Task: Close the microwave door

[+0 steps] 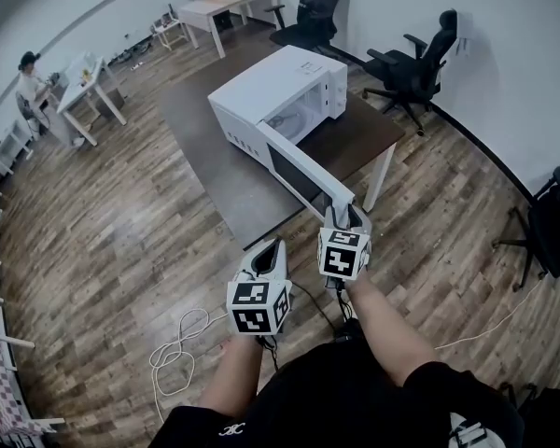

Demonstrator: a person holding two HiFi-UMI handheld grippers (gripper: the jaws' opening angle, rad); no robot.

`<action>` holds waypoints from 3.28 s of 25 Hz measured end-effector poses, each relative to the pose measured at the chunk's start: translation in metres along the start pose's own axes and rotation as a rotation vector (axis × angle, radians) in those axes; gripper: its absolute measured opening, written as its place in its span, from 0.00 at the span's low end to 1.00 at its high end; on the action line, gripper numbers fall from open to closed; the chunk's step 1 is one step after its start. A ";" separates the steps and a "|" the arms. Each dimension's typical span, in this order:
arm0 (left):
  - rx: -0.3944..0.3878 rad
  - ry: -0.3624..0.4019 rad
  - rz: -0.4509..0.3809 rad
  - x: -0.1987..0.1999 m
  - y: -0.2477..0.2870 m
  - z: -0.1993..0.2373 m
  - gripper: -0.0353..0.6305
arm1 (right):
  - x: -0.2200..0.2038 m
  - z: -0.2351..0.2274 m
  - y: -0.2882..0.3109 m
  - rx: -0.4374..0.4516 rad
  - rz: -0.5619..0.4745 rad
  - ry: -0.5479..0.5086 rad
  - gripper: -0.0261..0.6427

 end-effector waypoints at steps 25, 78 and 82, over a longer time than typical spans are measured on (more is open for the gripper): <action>0.013 -0.016 0.032 0.032 0.126 -0.039 0.07 | 0.044 -0.093 0.090 0.008 0.030 -0.063 0.26; 0.062 -0.019 -0.021 0.083 0.312 -0.052 0.07 | 0.112 -0.172 0.255 0.280 -0.025 -0.196 0.27; 0.054 -0.018 -0.032 0.093 0.335 -0.044 0.07 | 0.121 -0.174 0.277 0.294 -0.033 -0.205 0.28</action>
Point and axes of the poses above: the fingertips, and each gripper's own axes: y forward along the fingers, z to its left, x out of its top, the point moved 7 cm from there along -y, backward along the fingers, and after that the axes turned 2 degrees about -z, right-handed, at the moved point
